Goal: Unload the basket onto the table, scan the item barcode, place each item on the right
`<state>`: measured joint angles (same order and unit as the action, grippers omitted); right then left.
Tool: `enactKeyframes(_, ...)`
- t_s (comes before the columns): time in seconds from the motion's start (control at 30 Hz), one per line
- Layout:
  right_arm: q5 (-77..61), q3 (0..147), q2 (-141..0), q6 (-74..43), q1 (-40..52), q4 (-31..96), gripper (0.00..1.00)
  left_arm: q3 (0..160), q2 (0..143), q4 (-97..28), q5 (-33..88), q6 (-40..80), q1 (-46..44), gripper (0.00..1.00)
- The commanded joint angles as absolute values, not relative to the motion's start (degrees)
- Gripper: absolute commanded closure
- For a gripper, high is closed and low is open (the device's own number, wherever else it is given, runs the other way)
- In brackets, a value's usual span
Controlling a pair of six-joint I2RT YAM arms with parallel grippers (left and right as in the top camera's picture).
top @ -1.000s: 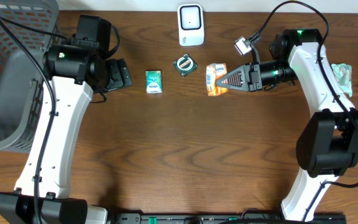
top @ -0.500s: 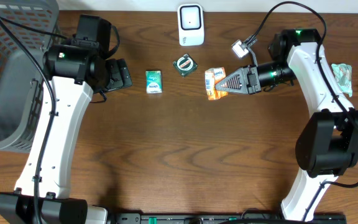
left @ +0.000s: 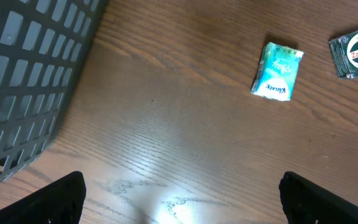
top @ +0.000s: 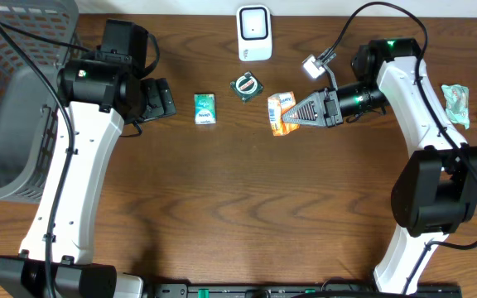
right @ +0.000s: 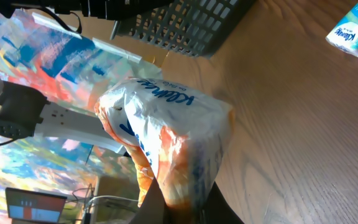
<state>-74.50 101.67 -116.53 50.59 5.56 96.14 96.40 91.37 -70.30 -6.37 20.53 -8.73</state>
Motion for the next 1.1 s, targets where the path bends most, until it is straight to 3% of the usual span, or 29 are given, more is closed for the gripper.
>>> enactKeyframes(0.0,-74.91,102.37,-115.44,51.48,5.67,95.90,0.99,96.92,90.98,-70.48,-7.11,19.97,-8.58,0.02)
enactKeyframes(0.93,-73.10,102.37,-115.44,49.71,5.69,92.53,0.99,96.92,90.98,-70.48,-7.11,19.97,-8.58,0.02)
enactKeyframes(1.07,-68.79,102.37,-115.44,45.23,5.74,90.43,0.99,96.92,90.98,-70.48,-7.11,19.99,-8.58,0.02)
